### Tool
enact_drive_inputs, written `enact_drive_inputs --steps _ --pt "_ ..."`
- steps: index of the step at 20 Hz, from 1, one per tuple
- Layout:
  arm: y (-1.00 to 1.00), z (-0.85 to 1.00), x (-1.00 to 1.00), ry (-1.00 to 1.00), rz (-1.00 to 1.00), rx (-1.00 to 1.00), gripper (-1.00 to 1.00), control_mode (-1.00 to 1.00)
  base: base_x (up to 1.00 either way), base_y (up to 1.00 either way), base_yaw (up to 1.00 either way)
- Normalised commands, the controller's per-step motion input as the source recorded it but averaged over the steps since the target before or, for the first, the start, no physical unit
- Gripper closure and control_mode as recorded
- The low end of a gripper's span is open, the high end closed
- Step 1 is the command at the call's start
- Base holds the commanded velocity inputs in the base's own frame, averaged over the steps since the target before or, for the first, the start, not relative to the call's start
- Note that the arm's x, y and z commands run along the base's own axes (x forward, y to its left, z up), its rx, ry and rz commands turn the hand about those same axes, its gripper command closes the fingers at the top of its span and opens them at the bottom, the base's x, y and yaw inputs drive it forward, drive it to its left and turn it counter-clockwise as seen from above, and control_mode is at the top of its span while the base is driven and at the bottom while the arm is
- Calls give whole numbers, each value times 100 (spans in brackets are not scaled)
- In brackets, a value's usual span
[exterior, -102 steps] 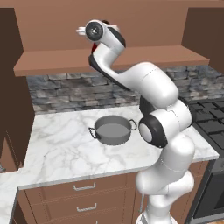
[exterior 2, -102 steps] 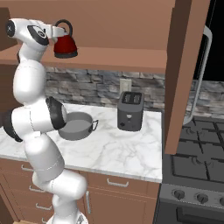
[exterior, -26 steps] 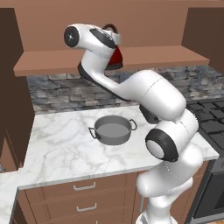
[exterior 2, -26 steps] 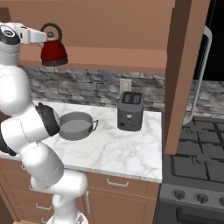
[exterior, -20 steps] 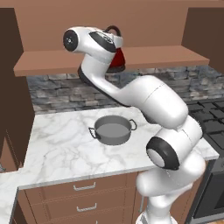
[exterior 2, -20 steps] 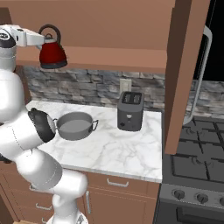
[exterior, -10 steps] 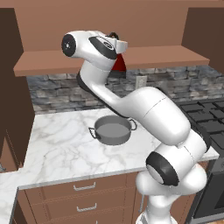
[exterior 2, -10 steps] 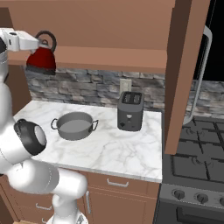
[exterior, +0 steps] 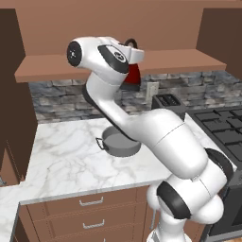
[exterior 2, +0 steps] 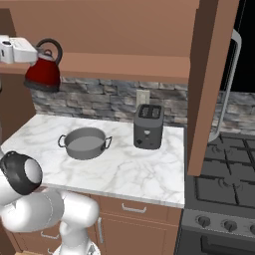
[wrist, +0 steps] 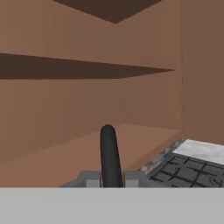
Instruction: Pick the kettle from the cabinet and place it on a stove burner. Then pick the pot from the counter and place it on another stove burner. Finally, turn both burners on.
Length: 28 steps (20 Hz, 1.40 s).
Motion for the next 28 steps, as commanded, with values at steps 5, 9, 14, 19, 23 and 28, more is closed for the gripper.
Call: enact_drive_inputs --steps 5,9,14,19,23,28 --pt "-14 0 -39 -1 -6 1 100 -100 0 0 0" --pt "-10 0 -33 -4 -6 0 100 -100 0 0 0" --pt "-4 0 -30 -11 -5 0 100 -100 0 0 0" --pt "0 0 -27 -20 -3 0 100 -100 0 0 0" --pt "0 0 -24 -18 -3 0 100 -100 0 0 0" --pt "-4 0 -29 -16 -3 0 100 -100 0 0 0"
